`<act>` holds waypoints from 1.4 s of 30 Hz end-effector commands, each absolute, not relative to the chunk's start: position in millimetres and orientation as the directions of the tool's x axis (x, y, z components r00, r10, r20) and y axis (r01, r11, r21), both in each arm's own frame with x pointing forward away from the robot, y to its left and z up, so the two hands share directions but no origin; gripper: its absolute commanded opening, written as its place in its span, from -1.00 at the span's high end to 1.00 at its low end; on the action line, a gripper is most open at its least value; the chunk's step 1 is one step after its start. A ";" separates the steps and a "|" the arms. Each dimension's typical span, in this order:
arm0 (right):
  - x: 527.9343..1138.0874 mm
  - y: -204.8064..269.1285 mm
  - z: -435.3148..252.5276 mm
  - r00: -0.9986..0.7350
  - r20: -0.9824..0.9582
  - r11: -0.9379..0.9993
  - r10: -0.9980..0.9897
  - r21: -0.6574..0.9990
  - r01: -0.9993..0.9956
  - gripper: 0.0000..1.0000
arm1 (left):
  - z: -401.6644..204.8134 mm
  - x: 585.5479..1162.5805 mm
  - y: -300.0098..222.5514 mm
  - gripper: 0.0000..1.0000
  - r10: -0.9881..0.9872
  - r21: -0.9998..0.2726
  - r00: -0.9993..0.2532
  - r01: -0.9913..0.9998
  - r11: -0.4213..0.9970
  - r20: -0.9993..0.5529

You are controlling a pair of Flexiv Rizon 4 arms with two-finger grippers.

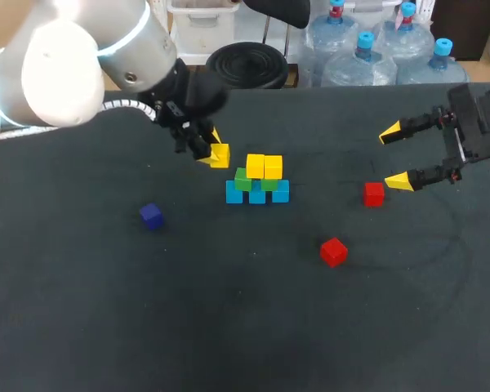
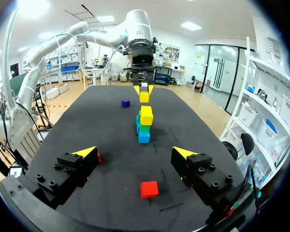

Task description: Place the blue cubes, place green cubes on the blue cubes, place the yellow cubes on the green cubes, then place the red cubes on the yellow cubes, and place purple cube on the red cubes.

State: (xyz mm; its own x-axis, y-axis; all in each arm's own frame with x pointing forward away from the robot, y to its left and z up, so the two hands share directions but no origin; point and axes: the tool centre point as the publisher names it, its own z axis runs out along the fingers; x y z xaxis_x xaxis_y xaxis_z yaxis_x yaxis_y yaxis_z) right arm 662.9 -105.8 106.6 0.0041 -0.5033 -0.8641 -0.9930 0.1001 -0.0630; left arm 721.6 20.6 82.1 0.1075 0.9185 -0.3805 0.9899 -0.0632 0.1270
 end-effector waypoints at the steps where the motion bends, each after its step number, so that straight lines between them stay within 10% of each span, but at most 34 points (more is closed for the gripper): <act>1: 662.8 -105.5 106.2 0.005 -0.865 0.101 -0.503 -0.065 -0.993 -1.00 | 81.9 719.1 14.1 1.00 0.919 0.129 0.100 0.990 -0.054 -0.382; 42: 662.8 -105.5 106.2 0.005 -0.865 0.101 -0.503 -0.065 -0.993 -1.00 | 67.1 719.8 -6.7 1.00 0.921 0.111 0.095 0.992 -0.056 -0.377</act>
State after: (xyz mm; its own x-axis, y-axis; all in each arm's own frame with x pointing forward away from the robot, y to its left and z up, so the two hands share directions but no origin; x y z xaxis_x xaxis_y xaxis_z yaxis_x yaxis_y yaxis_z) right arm 662.9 -105.8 106.6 0.0041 -0.5033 -0.8641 -0.9930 0.1001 -0.0630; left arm 717.3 -4.9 67.1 0.0956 0.9189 -0.3828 0.9919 -0.0555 0.1144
